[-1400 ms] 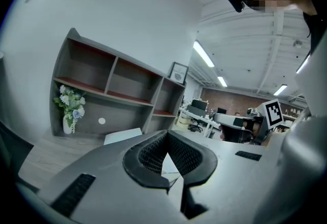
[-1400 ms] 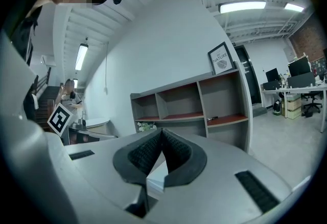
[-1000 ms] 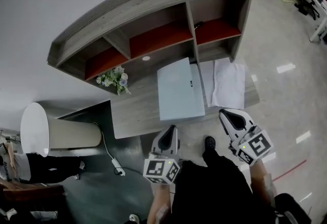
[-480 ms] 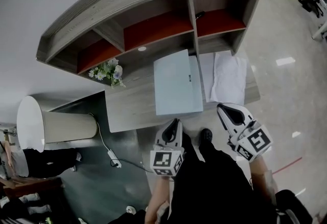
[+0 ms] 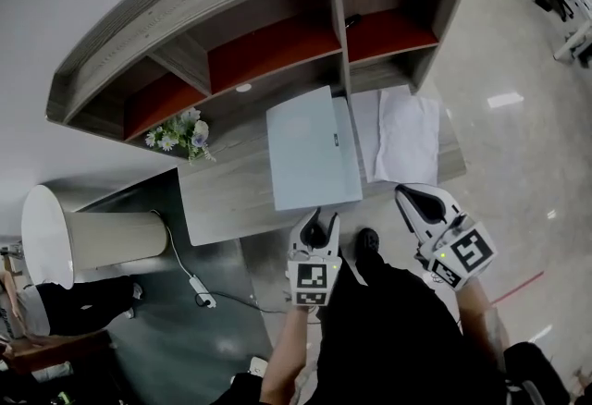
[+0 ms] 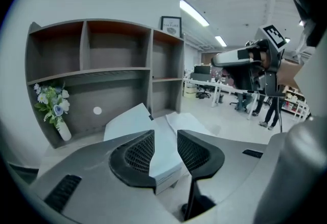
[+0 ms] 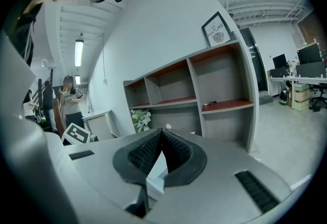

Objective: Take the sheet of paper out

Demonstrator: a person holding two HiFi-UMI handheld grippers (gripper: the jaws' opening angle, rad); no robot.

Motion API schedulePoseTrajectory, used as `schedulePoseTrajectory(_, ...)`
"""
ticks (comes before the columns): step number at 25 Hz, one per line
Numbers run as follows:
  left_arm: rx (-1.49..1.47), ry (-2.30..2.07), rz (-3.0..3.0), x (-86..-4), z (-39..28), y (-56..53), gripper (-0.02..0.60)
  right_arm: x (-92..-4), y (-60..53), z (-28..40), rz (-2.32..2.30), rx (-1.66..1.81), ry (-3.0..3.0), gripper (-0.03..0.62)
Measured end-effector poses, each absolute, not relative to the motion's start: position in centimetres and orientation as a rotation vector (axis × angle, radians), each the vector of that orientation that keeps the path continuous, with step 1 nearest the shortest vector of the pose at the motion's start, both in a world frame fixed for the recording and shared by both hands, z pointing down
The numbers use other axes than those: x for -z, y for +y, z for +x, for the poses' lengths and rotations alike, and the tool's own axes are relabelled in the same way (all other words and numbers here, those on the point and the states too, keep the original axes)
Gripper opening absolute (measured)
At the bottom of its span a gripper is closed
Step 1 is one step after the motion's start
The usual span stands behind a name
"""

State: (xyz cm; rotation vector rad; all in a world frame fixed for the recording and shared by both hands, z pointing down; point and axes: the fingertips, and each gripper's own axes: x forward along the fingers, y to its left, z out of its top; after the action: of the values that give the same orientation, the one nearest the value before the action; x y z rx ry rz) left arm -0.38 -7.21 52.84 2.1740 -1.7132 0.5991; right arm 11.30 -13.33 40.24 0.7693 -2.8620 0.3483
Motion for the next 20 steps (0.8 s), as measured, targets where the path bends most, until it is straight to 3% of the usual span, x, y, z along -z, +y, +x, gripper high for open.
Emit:
schedulePoseTrajectory(9, -0.895, -1.685, 2.244, -58.1, -0.1, -8.7, 0.201, -42.0, -12.9, 12.1, 0.794, -0.351, -2.8, 0.012)
schedulePoseTrajectory(20, -1.24, -1.695, 2.313, -62.0, 0.2, -9.9, 0.221, -43.9, -12.6, 12.7, 0.8, -0.362, -2.756, 0.014)
